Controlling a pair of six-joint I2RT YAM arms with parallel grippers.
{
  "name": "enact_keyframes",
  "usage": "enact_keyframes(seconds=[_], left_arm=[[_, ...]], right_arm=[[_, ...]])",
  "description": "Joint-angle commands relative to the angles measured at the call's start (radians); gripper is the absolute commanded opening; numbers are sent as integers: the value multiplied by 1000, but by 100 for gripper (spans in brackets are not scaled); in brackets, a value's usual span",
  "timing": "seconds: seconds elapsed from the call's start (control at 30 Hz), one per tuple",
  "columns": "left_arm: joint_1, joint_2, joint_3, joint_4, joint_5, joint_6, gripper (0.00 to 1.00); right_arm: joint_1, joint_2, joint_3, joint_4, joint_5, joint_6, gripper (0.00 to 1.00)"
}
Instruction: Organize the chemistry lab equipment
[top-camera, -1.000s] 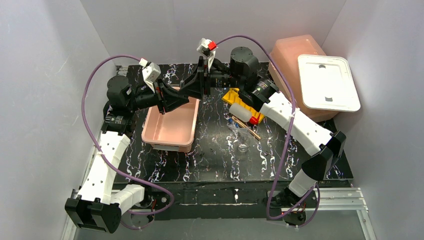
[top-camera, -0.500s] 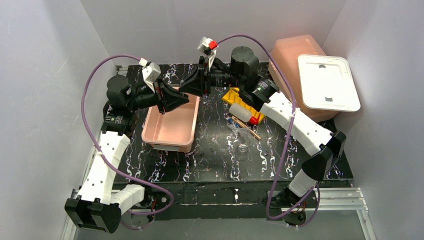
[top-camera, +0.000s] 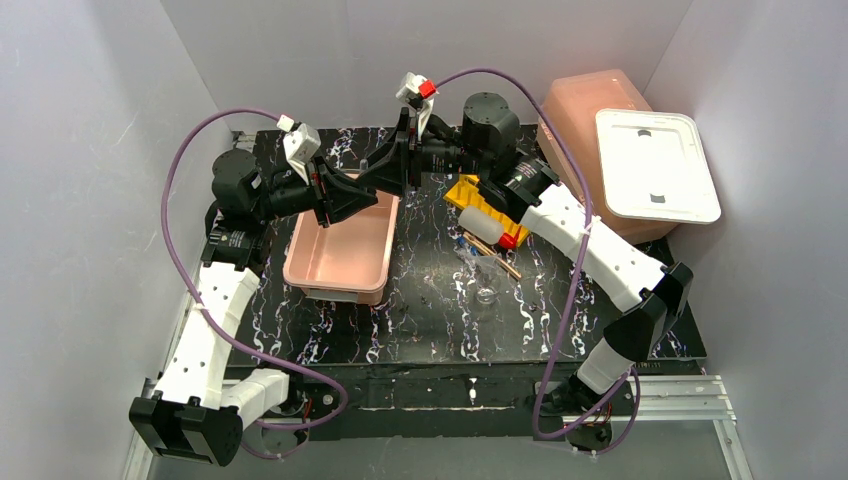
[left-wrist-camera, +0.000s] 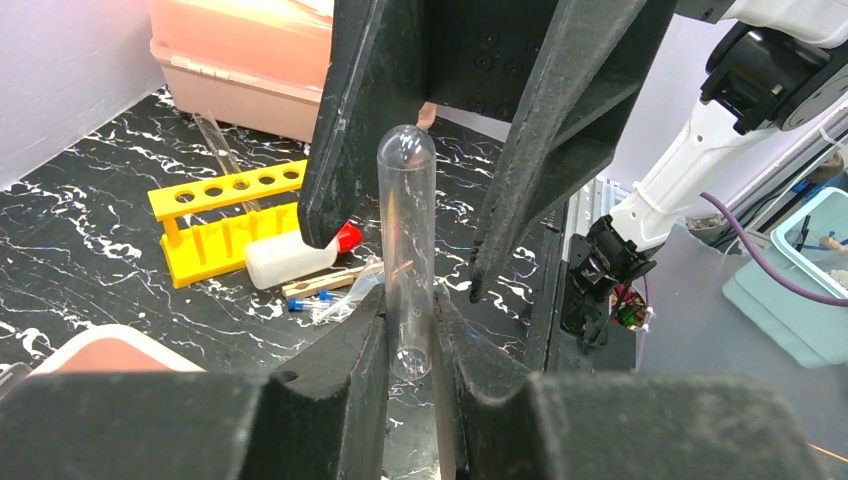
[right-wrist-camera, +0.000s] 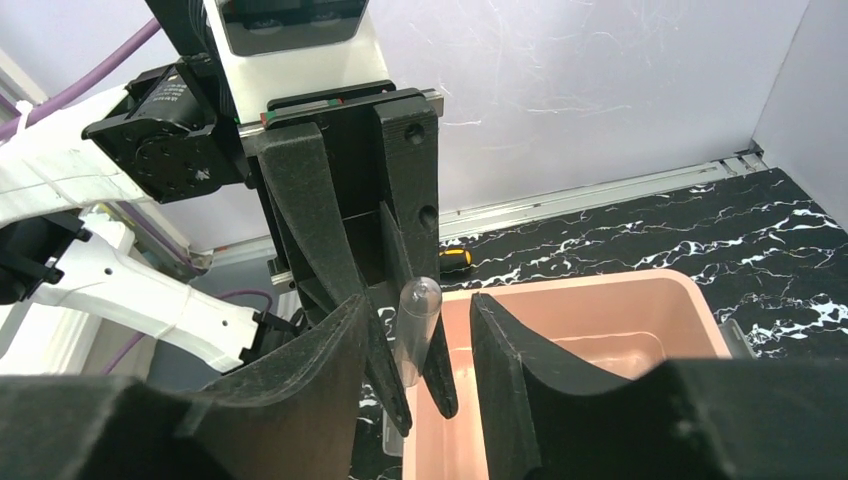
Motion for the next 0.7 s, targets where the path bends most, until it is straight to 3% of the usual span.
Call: enact_keyframes(seconds=[0.0, 0.17, 0.67], left_arm=[[-5, -7, 35, 1, 12, 5, 0], [-5, -9, 31, 1, 13, 5, 0], [-5, -13, 16, 0, 4, 20, 0]], right_arm=[[1, -48, 41, 60, 15, -10, 52], [0, -45, 51, 58, 18, -7, 48], [-2, -49, 31, 80, 5, 15, 18]])
